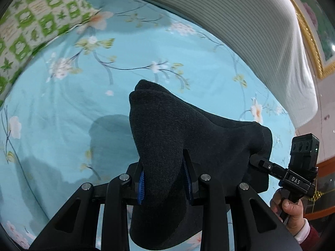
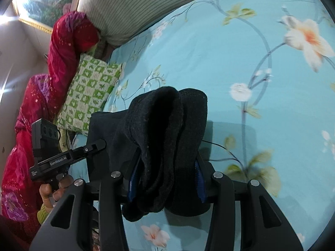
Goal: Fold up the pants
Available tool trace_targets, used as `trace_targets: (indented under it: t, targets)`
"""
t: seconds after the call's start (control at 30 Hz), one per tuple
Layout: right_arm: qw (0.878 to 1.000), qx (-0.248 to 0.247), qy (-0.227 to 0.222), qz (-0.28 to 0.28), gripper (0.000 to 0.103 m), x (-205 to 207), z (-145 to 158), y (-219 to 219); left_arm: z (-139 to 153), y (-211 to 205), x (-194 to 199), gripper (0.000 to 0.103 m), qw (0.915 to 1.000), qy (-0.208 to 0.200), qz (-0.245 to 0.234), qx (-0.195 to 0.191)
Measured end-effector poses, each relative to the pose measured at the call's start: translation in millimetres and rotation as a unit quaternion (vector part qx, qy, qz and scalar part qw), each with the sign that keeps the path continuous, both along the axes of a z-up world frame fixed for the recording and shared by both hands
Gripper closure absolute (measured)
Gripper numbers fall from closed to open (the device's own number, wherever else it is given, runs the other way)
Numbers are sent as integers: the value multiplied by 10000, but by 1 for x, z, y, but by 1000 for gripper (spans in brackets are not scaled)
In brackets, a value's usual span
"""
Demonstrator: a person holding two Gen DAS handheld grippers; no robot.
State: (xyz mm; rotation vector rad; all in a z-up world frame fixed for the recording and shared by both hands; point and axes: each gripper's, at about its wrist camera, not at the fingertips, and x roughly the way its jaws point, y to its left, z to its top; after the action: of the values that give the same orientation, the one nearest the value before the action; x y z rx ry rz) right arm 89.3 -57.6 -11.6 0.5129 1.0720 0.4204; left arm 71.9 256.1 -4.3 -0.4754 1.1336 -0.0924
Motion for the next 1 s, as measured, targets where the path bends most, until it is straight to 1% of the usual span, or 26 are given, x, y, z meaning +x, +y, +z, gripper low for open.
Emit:
trace_targets:
  t: [0.13, 0.2, 0.33, 0.37, 0.43, 0.5, 0.57, 0.63, 0.7, 0.77, 0.9, 1.0]
  targets:
    - [9998, -97, 83, 154, 57, 13, -8, 14, -12, 13, 1, 73, 9999, 135, 98, 10]
    - [9995, -212, 155, 176, 57, 18, -13, 18, -18, 13, 1, 72, 9998, 176, 90, 29]
    - [9989, -365, 255, 108, 49, 22, -20, 15, -25, 10, 2, 68, 9996, 190, 3, 214]
    - [9987, -437, 262, 75, 47, 22, -21, 13, -27, 10, 2, 66, 9995, 197, -22, 226]
    - [9982, -548, 254, 39, 46, 21, -23, 9, -30, 11, 3, 62, 9995, 205, -41, 238]
    - [9983, -538, 212, 28, 44, 19, -26, 2, -32, 13, 4, 58, 9994, 211, -61, 255]
    - [9984, -532, 203, -14, 38, 17, -28, -5, -34, 13, 4, 55, 9994, 222, -58, 277]
    - [9984, -532, 177, -61, 36, 16, -27, -7, -37, 14, 5, 52, 9992, 240, -48, 303]
    - [9983, -558, 152, -99, 35, 14, -26, -12, -37, 13, 5, 44, 9991, 264, -1, 339]
    - [9980, -615, 129, -79, 35, 12, -25, -14, -37, 14, 5, 41, 9989, 278, 53, 366]
    - [9965, -841, 29, -23, 35, 9, -20, -12, -35, 14, 1, 40, 9987, 299, 168, 385]
    - [9957, -925, -11, -33, 35, 6, -15, -11, -30, 10, -3, 40, 9981, 290, 226, 502]
